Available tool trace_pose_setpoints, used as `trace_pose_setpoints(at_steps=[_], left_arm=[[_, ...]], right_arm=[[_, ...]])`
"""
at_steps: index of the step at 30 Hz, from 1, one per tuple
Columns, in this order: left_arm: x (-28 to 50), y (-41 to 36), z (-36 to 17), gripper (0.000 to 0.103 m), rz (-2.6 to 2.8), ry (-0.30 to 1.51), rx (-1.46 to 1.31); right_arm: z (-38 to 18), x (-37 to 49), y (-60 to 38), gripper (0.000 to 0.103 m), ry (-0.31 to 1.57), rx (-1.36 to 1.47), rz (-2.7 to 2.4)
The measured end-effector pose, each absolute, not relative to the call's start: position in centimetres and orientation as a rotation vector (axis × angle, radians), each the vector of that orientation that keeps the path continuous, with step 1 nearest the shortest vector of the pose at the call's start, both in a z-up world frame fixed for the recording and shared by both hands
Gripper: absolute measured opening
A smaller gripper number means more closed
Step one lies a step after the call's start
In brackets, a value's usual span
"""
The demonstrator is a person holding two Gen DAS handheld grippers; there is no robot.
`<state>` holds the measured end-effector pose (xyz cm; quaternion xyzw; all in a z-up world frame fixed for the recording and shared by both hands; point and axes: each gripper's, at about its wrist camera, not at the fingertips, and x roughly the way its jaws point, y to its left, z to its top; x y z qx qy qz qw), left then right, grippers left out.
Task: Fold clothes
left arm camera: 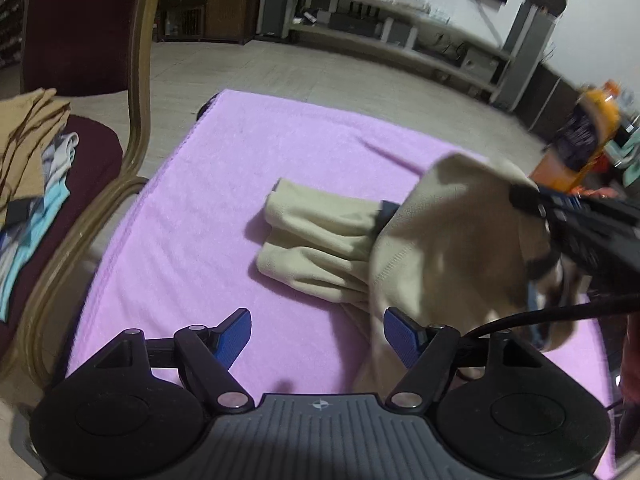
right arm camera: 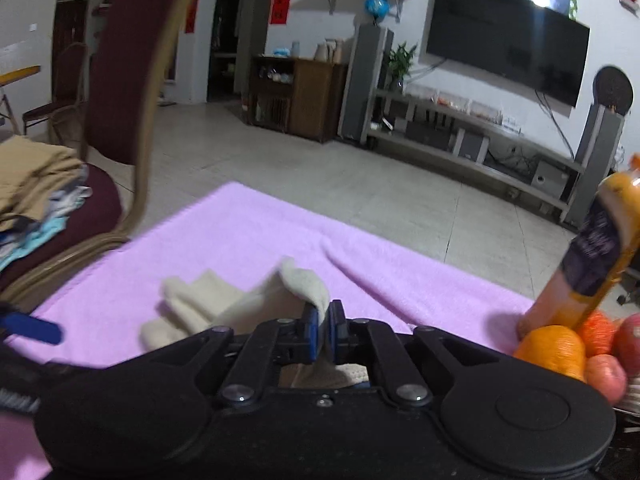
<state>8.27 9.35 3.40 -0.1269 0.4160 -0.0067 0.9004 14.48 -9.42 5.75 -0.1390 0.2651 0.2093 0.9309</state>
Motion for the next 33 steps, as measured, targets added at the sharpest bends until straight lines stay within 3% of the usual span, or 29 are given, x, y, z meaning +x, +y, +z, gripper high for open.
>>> trace_pose_setpoints(at_steps=[5,12,16,18,26,33], left_arm=[[2.1,8.8,4.7,0.072,-0.150,0.842,-0.241],[-3.4,4.8,3.2,0.067,-0.214,0.900,-0.015],[-4.3,1.4,3.2,0.064,-0.209,0.890,0.125],[-4.1,-0.3,3.6,0.063,-0.226,0.883,0.155],[2.6,-9.5,4.8,0.065,-0.162,0.926,0.293],[8.9,-15.0,0.6,0.068,-0.071,1.058,0.464]], right_arm=[[6.9,3.8,-11.5,0.006,0.542,-0.360,0.514],[-0.9,-3.5,-12.9,0.008,0.775,-0.391,0.629],[-1.0,-2.7,-16.2,0.032,0.836,-0.155,0.667],[0.3,-2.5,-19.6,0.053,0.790,0.034,0.641],[-1.0,0.0,-31.4,0.055,0.757,0.755,0.277],[-1.6,-0.3,-33.4,0.065,0.724,0.848,0.191]])
